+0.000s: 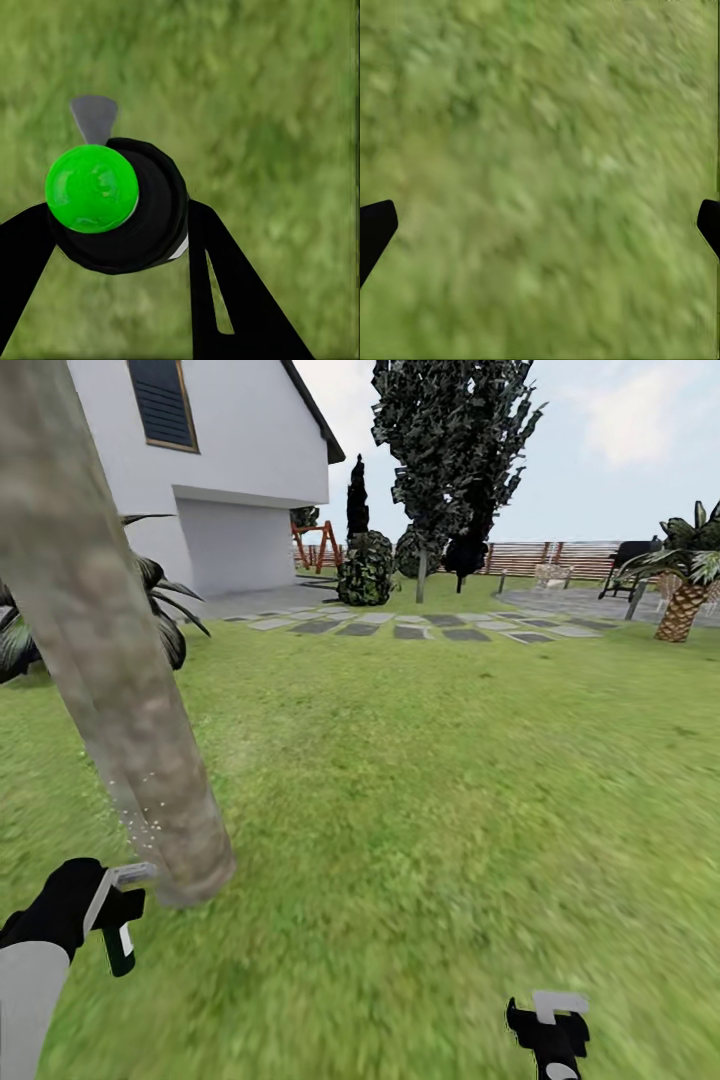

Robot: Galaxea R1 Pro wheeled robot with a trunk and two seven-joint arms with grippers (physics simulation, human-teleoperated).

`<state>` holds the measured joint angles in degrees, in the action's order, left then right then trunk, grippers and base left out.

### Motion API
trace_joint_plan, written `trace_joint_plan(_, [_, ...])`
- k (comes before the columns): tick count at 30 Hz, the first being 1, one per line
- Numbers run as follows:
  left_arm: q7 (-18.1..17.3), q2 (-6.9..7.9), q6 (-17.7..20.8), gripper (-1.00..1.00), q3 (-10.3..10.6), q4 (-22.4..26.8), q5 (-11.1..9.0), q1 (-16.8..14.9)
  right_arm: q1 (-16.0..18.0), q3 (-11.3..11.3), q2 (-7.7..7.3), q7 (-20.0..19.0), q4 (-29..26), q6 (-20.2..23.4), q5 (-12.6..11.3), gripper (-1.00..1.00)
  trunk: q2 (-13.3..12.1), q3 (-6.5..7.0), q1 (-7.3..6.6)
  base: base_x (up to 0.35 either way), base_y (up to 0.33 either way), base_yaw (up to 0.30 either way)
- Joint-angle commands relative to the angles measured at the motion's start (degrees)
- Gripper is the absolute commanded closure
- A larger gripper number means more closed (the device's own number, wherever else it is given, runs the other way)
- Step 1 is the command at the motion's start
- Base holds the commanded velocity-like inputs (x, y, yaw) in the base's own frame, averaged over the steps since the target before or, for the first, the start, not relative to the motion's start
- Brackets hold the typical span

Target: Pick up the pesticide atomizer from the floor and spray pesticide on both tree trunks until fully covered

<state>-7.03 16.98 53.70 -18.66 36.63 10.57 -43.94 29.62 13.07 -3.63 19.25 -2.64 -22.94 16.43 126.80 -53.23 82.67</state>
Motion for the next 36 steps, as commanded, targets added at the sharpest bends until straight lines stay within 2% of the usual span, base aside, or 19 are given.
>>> trace_joint_plan(1, [0.01, -0.06, 0.0, 1.0, 0.02, 0.01, 0.06, 0.0, 0.0, 0.02, -0.09, 0.0, 0.0, 0.0, 0.0, -1.0, 0.0, 0.0, 0.0, 0.079, -0.256, 0.009])
trace_joint_plan(19, [0.62, -0.02, 0.0, 1.0, -0.23, -0.06, 0.15, 0.0, 0.0, 0.0, -0.06, 0.02, 0.0, 0.0, 0.0, -1.0, 0.0, 0.0, 0.0, 0.149, -0.247, 0.004])
trace_joint_plan(31, [0.78, 0.1, 0.0, 1.0, -0.32, -0.74, 0.43, 0.0, 0.0, -0.06, 0.03, 0.03, -0.01, -0.02, 0.0, -1.0, 0.0, 0.0, 0.0, 0.181, -0.239, 0.26])
trace_joint_plan(36, [0.8, 0.57, 0.0, 1.0, -0.35, -0.9, 0.73, 0.07, 0.0, -0.06, 0.03, 0.05, 0.0, 0.0, 0.0, -1.0, 0.0, 0.0, 0.0, 0.181, -0.239, 0.276])
